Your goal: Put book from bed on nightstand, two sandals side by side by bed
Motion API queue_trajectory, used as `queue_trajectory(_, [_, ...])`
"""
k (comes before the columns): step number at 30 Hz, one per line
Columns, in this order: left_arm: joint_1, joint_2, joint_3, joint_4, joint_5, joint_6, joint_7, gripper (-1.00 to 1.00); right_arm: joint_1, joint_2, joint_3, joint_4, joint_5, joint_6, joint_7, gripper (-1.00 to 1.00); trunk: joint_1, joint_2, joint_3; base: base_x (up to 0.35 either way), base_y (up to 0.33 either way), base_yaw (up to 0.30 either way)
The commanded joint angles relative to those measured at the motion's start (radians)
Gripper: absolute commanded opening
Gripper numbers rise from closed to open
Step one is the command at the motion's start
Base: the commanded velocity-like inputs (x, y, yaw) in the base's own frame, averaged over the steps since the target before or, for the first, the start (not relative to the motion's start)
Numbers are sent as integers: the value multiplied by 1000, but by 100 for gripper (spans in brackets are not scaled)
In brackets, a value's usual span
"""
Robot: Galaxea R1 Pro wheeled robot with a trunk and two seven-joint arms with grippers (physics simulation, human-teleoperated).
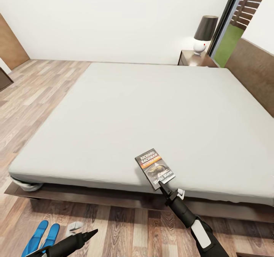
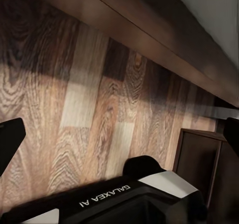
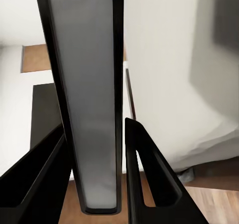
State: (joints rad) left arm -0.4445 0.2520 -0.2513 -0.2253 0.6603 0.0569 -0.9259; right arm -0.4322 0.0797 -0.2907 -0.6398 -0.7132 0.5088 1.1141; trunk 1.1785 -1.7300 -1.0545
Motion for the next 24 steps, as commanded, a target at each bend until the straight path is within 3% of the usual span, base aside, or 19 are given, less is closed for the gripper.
queue_trajectory(1, [0, 1, -7, 0, 10, 6, -2, 100, 0, 1, -4, 0, 0, 8, 3, -100, -4, 7, 3, 0, 0, 0])
queue_trajectory(24, [0, -5, -6, 0, 10, 7, -2, 100, -1, 2, 1, 1, 8, -1, 3, -100, -92, 168, 75, 0, 0, 0])
